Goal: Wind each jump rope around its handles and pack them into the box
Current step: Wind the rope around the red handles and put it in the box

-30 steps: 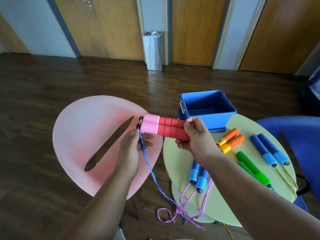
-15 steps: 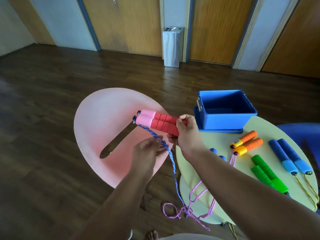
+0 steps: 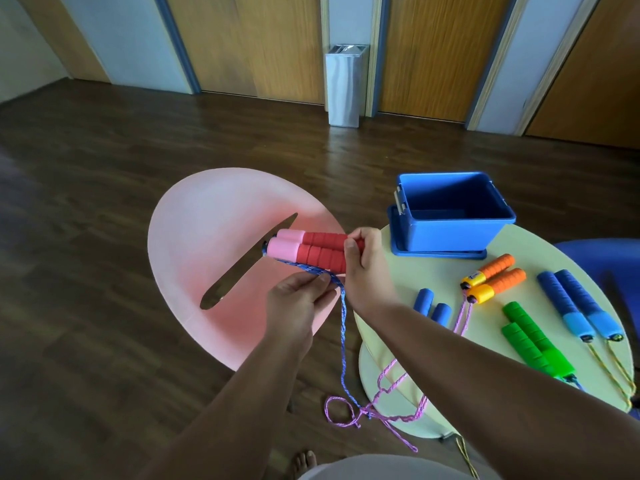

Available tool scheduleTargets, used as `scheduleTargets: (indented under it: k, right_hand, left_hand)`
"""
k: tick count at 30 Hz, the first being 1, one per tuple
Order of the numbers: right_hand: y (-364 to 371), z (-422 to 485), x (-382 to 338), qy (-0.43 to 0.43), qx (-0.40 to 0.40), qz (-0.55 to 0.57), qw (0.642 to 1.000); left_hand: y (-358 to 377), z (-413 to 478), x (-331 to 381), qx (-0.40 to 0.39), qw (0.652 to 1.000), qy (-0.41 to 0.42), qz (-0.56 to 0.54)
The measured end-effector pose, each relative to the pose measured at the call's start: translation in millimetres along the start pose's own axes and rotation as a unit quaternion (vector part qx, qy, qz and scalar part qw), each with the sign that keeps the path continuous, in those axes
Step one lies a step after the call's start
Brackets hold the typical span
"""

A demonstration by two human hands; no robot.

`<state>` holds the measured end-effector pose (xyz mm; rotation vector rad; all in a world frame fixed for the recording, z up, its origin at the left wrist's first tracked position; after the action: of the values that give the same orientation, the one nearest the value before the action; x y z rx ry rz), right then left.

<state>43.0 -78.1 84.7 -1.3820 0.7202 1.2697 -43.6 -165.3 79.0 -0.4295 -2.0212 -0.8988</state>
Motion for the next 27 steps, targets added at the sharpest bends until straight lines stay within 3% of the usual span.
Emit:
scheduleTargets:
  k: [9,15,21,27]
  right_hand:
    - [-11,4,3,0.019,-0.052,0.024,0.998]
    - [-14,8,2,0.064,-0.117,0.079,0.988]
    - [-17,16,-5,0.094,-0.143,0.137,0.976]
    - [-20,27,-5,0.111,-0.105,0.168,0.974]
  left_hand:
    - [4,8,-2,-0.019,1.0,-0.017,-0.003]
    - [1,19,-7,-0.01,0.994,0.024,0.103]
    - [8,18,-11,-0.006,0.997,-0.001,0.071]
    - [21,12,-23,-0.139,0.975,-0.118,0.127]
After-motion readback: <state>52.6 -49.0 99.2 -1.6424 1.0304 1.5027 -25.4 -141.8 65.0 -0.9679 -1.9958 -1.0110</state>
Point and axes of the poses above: each hand's wrist, its own z-axis towards the middle knuckle, its own y-axis out of the palm, x = y × z, the point moved 1 cm from there along z, towards the middle knuckle, and after that the axes turned 5 degrees about -z, right-handed, at the moved point
